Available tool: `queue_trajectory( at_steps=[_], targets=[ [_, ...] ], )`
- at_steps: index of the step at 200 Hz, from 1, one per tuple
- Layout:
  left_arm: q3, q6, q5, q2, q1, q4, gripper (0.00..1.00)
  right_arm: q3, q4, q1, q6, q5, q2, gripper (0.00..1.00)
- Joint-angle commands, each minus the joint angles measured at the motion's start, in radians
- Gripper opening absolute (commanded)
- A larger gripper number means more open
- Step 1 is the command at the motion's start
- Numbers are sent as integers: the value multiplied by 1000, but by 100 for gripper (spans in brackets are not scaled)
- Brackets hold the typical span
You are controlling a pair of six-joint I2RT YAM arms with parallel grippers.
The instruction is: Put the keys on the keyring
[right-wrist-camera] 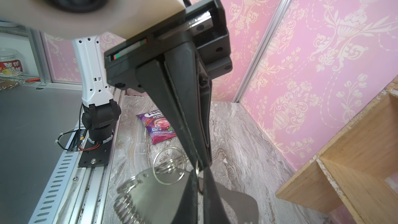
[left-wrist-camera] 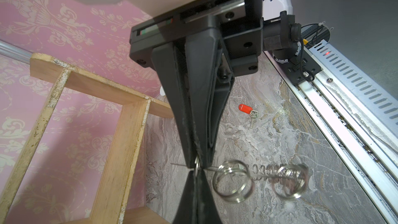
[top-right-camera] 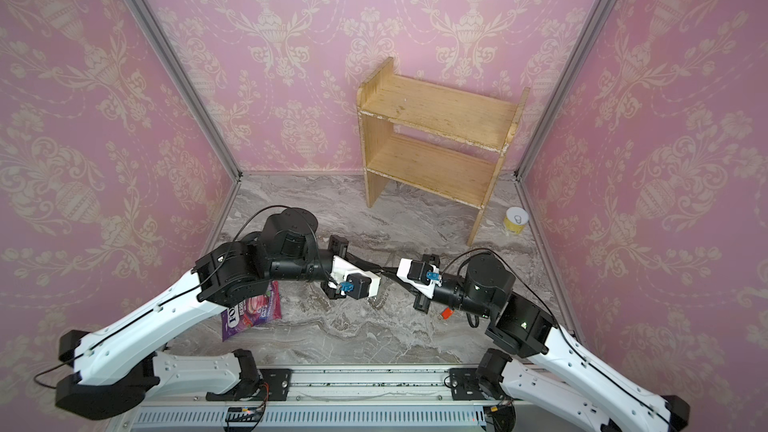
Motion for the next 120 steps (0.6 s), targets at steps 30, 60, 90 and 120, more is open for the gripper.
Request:
queue_trajectory(
  at_steps=[30,60,90,120],
  targets=[
    [36,-12,45,-15,-12,19,0,-12,17,8,18,-20,-11,0],
    [23,-20,36,-21,-12,32,0,-17,32,7,26,-17,-27,0],
    [4,-37,38,-29,-14,54,2,-20,41,8,37,-13,-47,0],
    [-9,-46,40,-36,-14,69,3,-19,39,7,41,-11,-55,0]
  ],
)
